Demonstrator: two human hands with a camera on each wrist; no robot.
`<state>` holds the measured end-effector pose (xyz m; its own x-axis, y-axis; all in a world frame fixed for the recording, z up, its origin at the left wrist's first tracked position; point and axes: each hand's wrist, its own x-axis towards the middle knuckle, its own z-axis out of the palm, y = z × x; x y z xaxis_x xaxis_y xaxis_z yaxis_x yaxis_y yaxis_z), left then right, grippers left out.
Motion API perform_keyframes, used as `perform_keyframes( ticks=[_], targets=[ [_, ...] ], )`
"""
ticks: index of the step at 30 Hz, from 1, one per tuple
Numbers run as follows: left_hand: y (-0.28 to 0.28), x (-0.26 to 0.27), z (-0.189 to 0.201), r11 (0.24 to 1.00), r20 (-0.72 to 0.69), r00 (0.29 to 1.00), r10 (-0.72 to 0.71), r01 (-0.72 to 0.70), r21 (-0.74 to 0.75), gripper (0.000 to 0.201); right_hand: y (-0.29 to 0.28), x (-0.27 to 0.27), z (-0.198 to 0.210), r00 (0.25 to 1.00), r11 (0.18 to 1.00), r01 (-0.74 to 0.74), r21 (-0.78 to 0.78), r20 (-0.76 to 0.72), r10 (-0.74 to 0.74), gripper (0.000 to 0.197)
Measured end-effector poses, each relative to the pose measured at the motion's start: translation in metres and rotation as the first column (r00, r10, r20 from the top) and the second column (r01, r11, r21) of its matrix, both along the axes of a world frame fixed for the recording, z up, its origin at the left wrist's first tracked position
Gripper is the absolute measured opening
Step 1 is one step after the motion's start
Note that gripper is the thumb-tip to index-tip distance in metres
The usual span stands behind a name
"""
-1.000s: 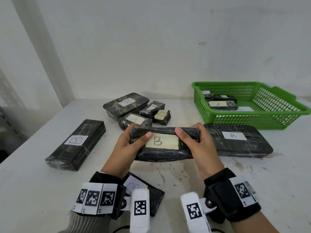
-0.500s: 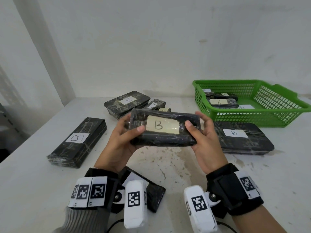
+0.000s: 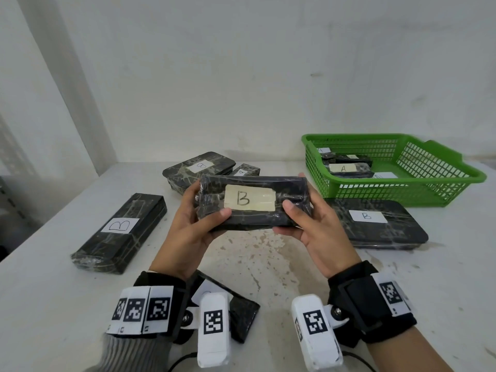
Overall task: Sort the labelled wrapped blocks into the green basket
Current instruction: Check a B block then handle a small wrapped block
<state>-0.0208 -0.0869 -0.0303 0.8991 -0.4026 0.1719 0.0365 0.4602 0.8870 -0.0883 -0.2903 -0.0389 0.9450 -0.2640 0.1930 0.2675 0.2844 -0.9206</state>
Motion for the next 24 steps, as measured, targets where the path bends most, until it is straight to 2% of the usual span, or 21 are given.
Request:
perform_keyframes(
  ticks=[3,6,10,13,15,18,24],
  targets=[
    [-0.001,0.002,-0.005,0.999,0.007,1.000,0.015,-0.015,0.033,0.077,0.002,0.001,0.001,0.999,0.999,-0.043,0.000,-0.005,0.043,0.086],
    [-0.002,0.003,-0.005,0.998,0.013,0.999,0.030,-0.031,0.047,0.075,0.004,0.001,-0.003,1.000,0.999,-0.014,-0.043,-0.012,0.013,0.091],
    [-0.005,-0.001,-0.003,0.990,0.040,0.998,0.054,-0.058,0.130,0.085,0.005,0.002,-0.005,1.000,0.994,0.028,-0.102,0.013,-0.027,0.094],
    [-0.006,-0.003,-0.005,0.987,0.054,0.993,0.105,-0.111,0.120,0.071,0.006,0.002,-0.006,1.000,0.993,0.025,-0.119,0.017,-0.023,0.098],
    [-0.007,-0.003,-0.005,0.986,0.073,0.991,0.113,-0.121,0.114,0.071,0.009,0.001,-0.007,1.000,0.987,0.028,-0.156,0.015,-0.026,0.102],
    [-0.008,-0.003,-0.003,0.986,0.094,0.990,0.103,-0.114,0.118,0.069,0.008,0.003,-0.010,0.995,0.962,0.100,-0.254,0.046,-0.092,0.095],
    [-0.009,-0.005,-0.006,0.972,0.118,0.978,0.171,-0.187,0.141,0.062,0.012,0.002,-0.014,0.992,0.958,0.113,-0.262,0.085,-0.094,0.083]
  ],
)
